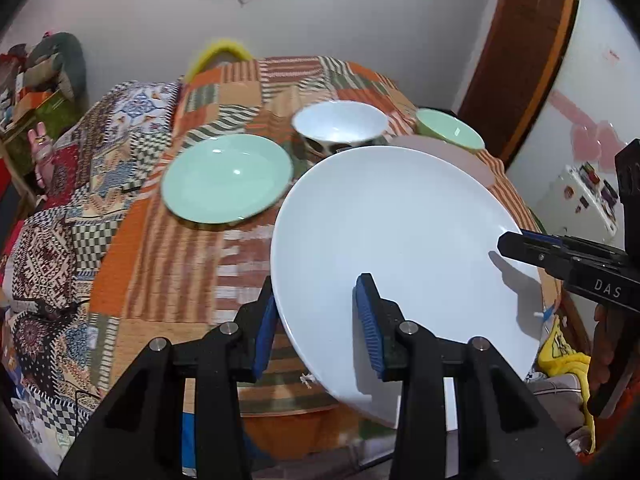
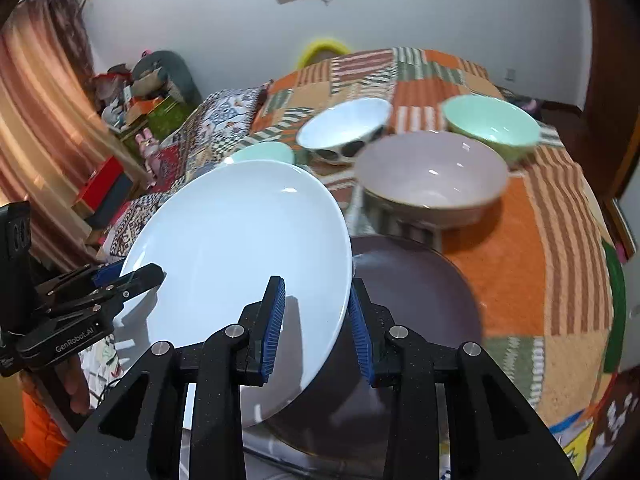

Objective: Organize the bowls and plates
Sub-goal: 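Carry the white plate onto the purple plate and open both grippers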

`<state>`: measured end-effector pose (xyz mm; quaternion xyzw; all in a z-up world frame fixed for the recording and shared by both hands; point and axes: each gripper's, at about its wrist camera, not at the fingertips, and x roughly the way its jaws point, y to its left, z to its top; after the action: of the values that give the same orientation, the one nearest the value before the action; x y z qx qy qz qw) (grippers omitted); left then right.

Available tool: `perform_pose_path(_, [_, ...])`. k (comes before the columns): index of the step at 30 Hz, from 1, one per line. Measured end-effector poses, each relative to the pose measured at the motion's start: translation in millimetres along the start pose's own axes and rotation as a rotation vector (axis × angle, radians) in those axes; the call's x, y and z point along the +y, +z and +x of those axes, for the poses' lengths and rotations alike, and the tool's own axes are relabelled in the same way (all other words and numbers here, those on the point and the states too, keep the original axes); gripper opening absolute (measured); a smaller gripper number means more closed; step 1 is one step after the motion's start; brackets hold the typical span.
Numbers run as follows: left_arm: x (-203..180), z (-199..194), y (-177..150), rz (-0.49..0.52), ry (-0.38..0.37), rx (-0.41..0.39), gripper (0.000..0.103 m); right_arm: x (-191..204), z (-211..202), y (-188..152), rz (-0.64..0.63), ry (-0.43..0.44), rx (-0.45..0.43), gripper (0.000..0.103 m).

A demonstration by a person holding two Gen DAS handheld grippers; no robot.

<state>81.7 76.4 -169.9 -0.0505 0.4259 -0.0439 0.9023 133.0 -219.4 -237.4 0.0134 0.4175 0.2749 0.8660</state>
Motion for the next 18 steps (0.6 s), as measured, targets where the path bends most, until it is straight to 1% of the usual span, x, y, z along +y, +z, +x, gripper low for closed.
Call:
perform_pose_path(6, [-29.7, 17.0, -0.6, 0.053, -0.017, 0.044, 0.039, -31.0, -7.4, -15.0, 0.060, -0.012, 0.011, 0.030])
perform_pose_path(9, [-42.8, 28.2, -1.4, 0.077, -0.043, 0.078, 0.039, -45.0, -11.3, -21.3, 0.093, -0.021, 0.013, 0.030])
perform_pose_path(15, [-59.9, 50.0, -2.3, 0.116, -0.075, 0.140, 0.039, -65.2, -17.0, -28.5, 0.135, -0.050, 0.009, 0.030])
perform_pose_path(18, [-63.0, 57.4, -2.5, 0.118, -0.093, 0.160, 0.039, -68.9, -18.8, -32.1, 0.145, -0.064, 0.011, 0.030])
